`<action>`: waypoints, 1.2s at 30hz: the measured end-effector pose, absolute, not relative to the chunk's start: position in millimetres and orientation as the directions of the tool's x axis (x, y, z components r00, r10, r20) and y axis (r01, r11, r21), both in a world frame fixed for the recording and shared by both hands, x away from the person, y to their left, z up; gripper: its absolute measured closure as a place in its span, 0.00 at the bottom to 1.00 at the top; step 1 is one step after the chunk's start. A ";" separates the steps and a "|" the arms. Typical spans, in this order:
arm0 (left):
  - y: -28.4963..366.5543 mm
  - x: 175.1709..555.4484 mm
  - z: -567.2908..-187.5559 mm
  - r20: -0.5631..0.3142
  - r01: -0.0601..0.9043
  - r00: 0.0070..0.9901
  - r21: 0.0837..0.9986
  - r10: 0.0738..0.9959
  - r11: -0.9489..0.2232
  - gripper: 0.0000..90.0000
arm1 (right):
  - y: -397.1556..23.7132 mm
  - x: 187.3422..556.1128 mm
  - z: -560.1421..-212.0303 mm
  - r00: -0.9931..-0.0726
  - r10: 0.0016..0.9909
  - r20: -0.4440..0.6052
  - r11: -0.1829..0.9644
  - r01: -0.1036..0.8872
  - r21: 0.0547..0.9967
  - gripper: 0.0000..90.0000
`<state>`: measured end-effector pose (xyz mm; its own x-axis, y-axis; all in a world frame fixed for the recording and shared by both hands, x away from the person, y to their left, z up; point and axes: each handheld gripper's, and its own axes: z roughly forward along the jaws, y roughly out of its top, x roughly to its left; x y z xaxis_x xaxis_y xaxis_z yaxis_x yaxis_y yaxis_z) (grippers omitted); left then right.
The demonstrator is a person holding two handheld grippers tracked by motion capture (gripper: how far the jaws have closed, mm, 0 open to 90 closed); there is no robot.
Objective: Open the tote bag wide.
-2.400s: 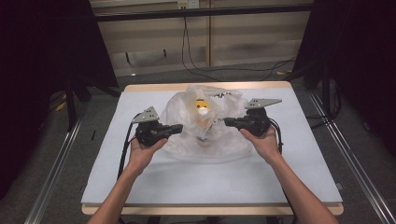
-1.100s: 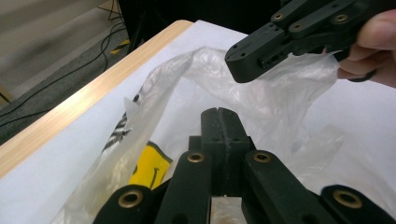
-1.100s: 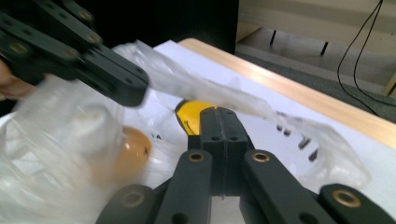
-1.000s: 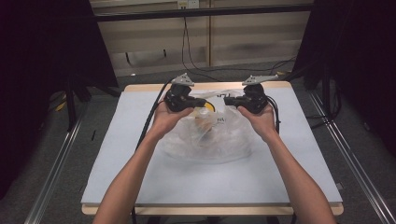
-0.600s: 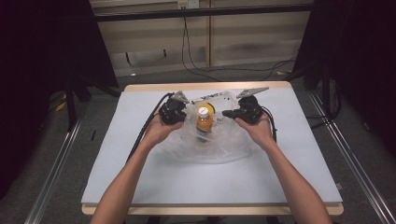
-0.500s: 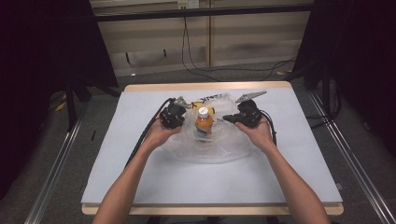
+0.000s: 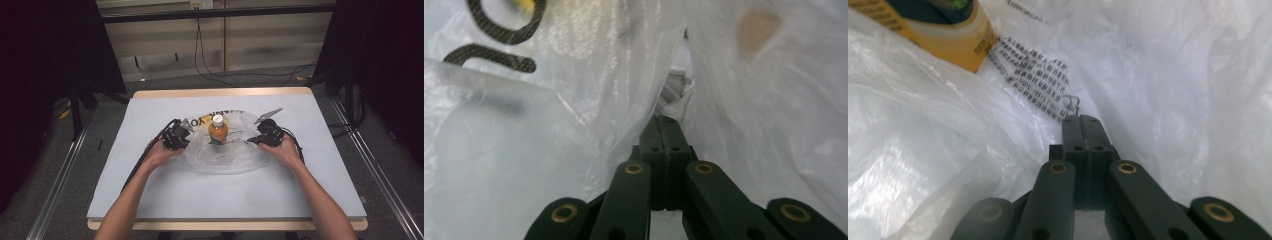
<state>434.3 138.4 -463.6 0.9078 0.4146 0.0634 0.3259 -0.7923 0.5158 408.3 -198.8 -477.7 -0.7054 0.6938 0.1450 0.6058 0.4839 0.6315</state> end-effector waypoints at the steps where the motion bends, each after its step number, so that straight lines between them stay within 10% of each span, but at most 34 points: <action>1: 143.6 433.0 -463.9 0.072 0.315 0.910 0.516 0.408 -0.796 1.00 | -199.9 407.9 -477.7 -0.714 0.686 0.141 0.491 0.597 0.635 1.00; 36: 179.0 402.4 -460.5 0.181 0.221 0.927 0.442 0.328 -0.869 1.00 | -239.1 370.6 -463.7 -0.808 0.589 -0.023 0.705 0.501 0.502 1.00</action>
